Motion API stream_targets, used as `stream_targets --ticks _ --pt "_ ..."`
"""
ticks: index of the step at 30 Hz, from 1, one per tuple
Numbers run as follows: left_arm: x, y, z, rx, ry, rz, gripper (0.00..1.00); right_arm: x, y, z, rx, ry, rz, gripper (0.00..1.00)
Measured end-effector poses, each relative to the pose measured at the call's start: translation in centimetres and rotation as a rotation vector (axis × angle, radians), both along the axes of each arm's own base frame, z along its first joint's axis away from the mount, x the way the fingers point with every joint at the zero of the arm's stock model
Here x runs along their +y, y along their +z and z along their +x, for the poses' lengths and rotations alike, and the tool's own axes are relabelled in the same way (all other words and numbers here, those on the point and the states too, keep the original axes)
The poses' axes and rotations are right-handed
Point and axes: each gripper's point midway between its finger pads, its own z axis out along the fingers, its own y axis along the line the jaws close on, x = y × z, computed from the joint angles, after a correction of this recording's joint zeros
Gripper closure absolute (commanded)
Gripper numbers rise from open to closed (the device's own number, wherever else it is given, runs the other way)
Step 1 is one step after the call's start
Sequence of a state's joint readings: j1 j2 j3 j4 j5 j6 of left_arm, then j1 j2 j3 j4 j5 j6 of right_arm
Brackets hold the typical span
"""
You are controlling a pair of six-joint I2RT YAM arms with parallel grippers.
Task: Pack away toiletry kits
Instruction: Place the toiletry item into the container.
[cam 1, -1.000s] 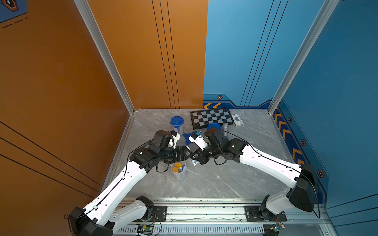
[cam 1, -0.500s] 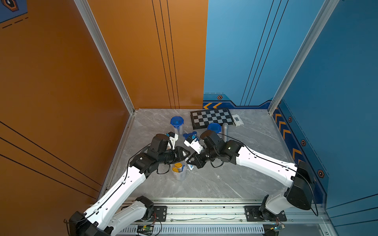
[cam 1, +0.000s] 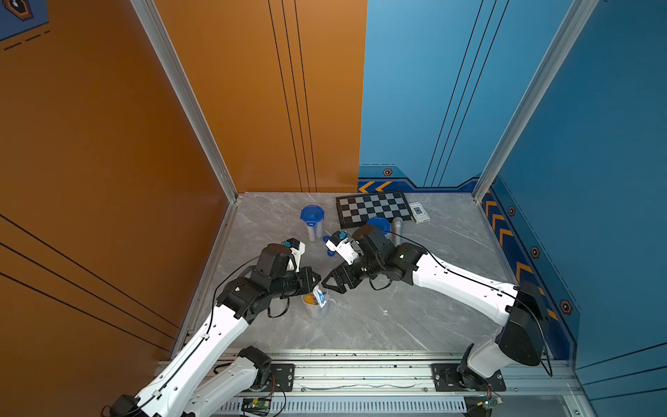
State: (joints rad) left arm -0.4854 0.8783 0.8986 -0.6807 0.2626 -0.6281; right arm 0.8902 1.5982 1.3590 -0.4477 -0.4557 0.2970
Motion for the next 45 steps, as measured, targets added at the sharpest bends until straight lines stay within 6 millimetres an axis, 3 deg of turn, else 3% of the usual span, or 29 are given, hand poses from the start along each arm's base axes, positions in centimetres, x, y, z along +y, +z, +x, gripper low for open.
stream_targets --ticks 8,13,17,23,32,42,45 --pt "0.8 -1.2 0.3 -0.041 -0.033 0.152 1.0 -2.1 0.3 5.0 -0.021 -0.204 -0.032 0.15" --pt "0.6 -2.1 0.6 -0.043 -0.058 0.209 1.0 -1.5 0.6 9.4 -0.04 -0.292 -0.063 0.17" --pt "0.7 -1.9 1.0 -0.065 -0.057 0.222 1.0 -0.8 -1.2 12.5 -0.023 -0.348 -0.122 0.19" --pt "0.8 -1.7 1.3 -0.087 -0.045 0.236 1.0 -1.6 -5.7 14.3 0.059 -0.402 -0.254 0.19" --pt "0.3 -0.6 2.1 -0.139 -0.029 0.202 1.0 -1.5 -8.1 15.8 0.083 -0.425 -0.351 0.18" --pt "-0.3 -3.7 1.3 -0.106 -0.066 0.225 0.99 -3.1 -12.5 17.2 0.085 -0.433 -0.498 0.14" --pt "-0.3 -4.1 1.2 -0.099 -0.07 0.231 0.88 -3.2 -13.3 17.8 0.067 -0.424 -0.53 0.14"
